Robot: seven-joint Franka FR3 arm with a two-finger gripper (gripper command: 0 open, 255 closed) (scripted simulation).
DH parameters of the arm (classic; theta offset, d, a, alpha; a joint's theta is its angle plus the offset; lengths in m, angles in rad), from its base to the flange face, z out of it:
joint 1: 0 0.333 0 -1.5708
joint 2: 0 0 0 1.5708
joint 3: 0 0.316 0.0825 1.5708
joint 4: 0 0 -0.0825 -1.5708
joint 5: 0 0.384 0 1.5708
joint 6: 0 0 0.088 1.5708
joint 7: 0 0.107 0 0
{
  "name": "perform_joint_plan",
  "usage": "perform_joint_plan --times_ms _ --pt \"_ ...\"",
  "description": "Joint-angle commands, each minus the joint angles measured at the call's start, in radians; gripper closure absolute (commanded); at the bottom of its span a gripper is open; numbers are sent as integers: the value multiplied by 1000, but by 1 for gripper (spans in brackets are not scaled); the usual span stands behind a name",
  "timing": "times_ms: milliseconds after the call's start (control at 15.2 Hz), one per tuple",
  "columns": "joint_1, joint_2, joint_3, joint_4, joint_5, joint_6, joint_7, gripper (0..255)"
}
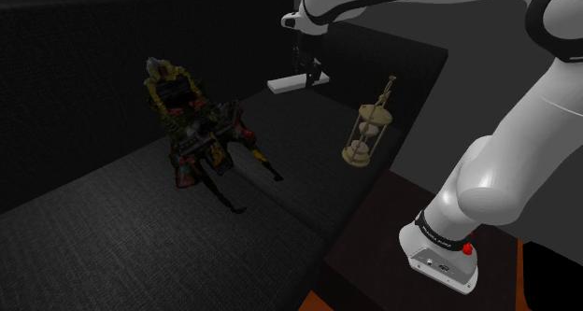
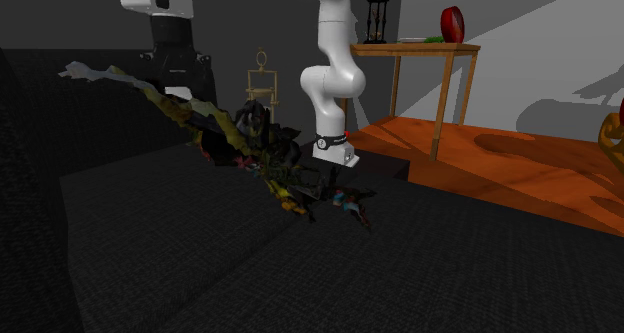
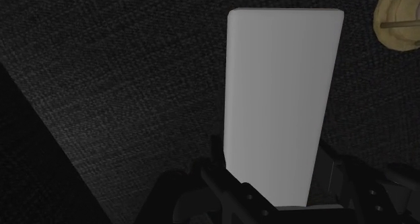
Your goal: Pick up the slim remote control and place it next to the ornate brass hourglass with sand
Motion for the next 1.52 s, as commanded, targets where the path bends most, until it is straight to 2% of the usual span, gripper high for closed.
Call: perform_joint_plan --times_ms 0,1452 --pt "-1 4 -1 -23 1 28 -1 255" --pt "-2 112 -2 -202 15 314 -12 255"
